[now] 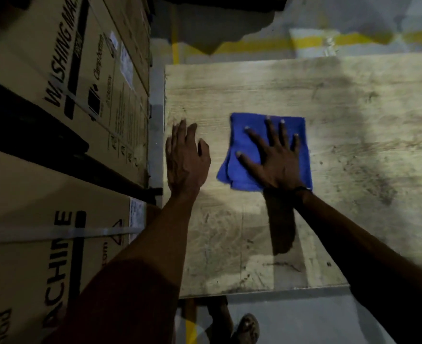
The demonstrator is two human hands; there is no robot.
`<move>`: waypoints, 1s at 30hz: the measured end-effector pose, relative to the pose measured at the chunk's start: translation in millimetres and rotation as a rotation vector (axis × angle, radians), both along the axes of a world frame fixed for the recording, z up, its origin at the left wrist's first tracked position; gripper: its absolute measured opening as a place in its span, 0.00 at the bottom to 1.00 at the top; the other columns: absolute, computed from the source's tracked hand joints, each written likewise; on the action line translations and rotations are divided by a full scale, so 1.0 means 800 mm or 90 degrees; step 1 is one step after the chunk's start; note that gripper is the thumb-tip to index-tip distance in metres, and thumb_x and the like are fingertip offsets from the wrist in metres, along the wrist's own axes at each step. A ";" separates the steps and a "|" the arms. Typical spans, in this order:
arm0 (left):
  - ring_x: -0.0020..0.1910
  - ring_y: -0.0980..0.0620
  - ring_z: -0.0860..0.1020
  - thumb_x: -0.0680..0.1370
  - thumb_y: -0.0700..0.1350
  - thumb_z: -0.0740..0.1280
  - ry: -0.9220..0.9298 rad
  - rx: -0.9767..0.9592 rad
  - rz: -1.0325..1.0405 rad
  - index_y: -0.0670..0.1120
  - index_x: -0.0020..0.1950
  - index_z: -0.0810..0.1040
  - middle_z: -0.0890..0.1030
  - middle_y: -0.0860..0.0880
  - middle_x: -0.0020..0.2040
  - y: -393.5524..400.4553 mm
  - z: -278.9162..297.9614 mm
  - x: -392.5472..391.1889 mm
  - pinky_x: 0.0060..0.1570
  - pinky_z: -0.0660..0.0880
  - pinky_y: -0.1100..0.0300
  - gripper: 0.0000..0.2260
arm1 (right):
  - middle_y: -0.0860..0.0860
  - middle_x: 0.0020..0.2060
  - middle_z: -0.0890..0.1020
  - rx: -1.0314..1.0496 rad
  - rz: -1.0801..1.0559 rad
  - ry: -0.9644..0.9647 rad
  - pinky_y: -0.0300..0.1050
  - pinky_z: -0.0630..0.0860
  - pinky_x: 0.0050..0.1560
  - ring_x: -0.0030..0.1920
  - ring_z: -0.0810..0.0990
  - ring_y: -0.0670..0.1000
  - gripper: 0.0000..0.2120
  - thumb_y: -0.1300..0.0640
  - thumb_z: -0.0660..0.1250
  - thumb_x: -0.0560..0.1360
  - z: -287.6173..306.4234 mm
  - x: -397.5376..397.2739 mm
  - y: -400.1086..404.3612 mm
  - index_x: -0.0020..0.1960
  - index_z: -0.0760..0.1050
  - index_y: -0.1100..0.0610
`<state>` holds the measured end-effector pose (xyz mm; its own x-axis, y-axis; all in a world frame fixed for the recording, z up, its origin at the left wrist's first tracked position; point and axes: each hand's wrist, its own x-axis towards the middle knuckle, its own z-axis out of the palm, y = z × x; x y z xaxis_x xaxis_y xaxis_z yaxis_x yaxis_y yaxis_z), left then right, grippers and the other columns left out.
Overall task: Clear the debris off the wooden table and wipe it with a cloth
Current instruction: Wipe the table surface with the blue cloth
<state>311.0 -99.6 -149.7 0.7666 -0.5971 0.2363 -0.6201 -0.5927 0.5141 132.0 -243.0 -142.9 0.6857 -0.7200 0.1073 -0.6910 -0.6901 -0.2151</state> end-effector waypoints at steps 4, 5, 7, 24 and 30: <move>0.81 0.43 0.65 0.84 0.51 0.59 0.014 -0.005 0.002 0.45 0.76 0.75 0.68 0.45 0.81 -0.002 0.003 -0.001 0.80 0.61 0.45 0.22 | 0.54 0.86 0.54 0.016 -0.190 -0.018 0.75 0.49 0.79 0.84 0.50 0.66 0.36 0.24 0.53 0.79 0.005 0.007 -0.029 0.83 0.57 0.36; 0.81 0.43 0.65 0.84 0.50 0.59 0.012 -0.002 0.002 0.45 0.76 0.75 0.68 0.45 0.81 -0.002 0.004 0.000 0.79 0.62 0.45 0.21 | 0.55 0.86 0.53 0.020 -0.191 -0.015 0.76 0.48 0.79 0.84 0.49 0.66 0.37 0.24 0.53 0.79 0.005 0.016 -0.021 0.84 0.56 0.37; 0.81 0.44 0.65 0.84 0.50 0.60 0.005 0.008 0.001 0.46 0.76 0.75 0.68 0.46 0.81 -0.001 0.007 0.000 0.80 0.61 0.47 0.21 | 0.55 0.86 0.50 0.016 -0.092 0.009 0.74 0.45 0.79 0.85 0.46 0.65 0.37 0.25 0.53 0.79 0.003 0.035 0.007 0.84 0.55 0.37; 0.83 0.47 0.59 0.83 0.48 0.62 0.032 0.084 0.003 0.49 0.78 0.71 0.64 0.48 0.83 -0.004 0.020 0.001 0.79 0.60 0.46 0.22 | 0.51 0.86 0.50 0.024 0.068 0.005 0.71 0.47 0.80 0.86 0.45 0.61 0.37 0.24 0.54 0.78 0.010 0.105 -0.028 0.83 0.57 0.36; 0.83 0.47 0.60 0.83 0.49 0.61 0.020 0.083 0.012 0.49 0.77 0.72 0.65 0.49 0.83 -0.005 0.023 -0.001 0.79 0.61 0.46 0.21 | 0.53 0.86 0.53 0.049 -0.080 -0.003 0.73 0.47 0.80 0.85 0.49 0.64 0.36 0.24 0.53 0.79 0.020 0.130 -0.102 0.83 0.58 0.36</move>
<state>309.9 -104.0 -130.9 0.7842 -0.6060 0.1334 -0.5924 -0.6672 0.4515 235.7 -324.3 -127.0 0.5893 -0.8063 0.0514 -0.7696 -0.5795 -0.2680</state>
